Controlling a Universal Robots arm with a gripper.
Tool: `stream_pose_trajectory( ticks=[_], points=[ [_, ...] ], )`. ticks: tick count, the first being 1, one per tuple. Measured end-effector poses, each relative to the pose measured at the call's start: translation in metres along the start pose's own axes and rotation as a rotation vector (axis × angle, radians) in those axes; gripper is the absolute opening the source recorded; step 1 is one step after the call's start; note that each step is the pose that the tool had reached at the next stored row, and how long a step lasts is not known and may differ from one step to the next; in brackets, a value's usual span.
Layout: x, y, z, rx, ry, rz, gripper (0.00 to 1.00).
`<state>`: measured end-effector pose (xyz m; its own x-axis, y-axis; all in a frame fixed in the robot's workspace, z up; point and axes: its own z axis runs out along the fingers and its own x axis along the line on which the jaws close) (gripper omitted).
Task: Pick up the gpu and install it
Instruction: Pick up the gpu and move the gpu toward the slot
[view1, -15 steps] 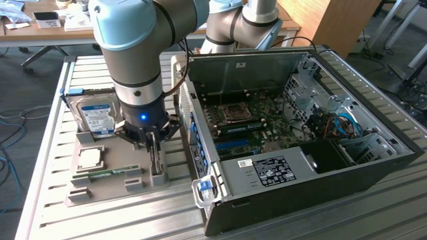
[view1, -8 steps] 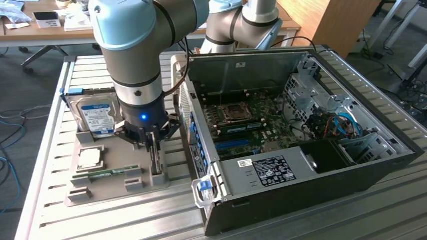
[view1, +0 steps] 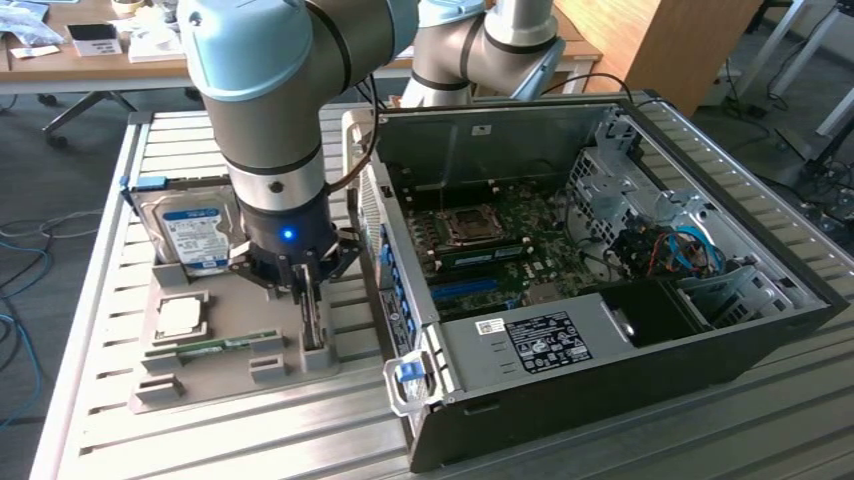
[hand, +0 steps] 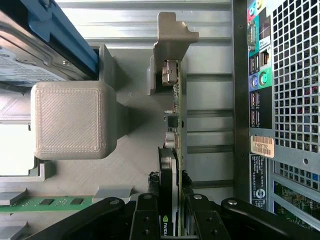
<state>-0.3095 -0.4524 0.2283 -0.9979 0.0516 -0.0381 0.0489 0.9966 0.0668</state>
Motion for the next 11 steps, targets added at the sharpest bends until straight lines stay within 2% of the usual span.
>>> stream_pose_trajectory(
  ticks=[5, 11],
  points=[
    [0.000, 0.0006, -0.0081, 0.0000, 0.0000, 0.000, 0.27],
    [-0.001, 0.0017, -0.0245, 0.0000, -0.0001, 0.000, 0.27]
  ],
)
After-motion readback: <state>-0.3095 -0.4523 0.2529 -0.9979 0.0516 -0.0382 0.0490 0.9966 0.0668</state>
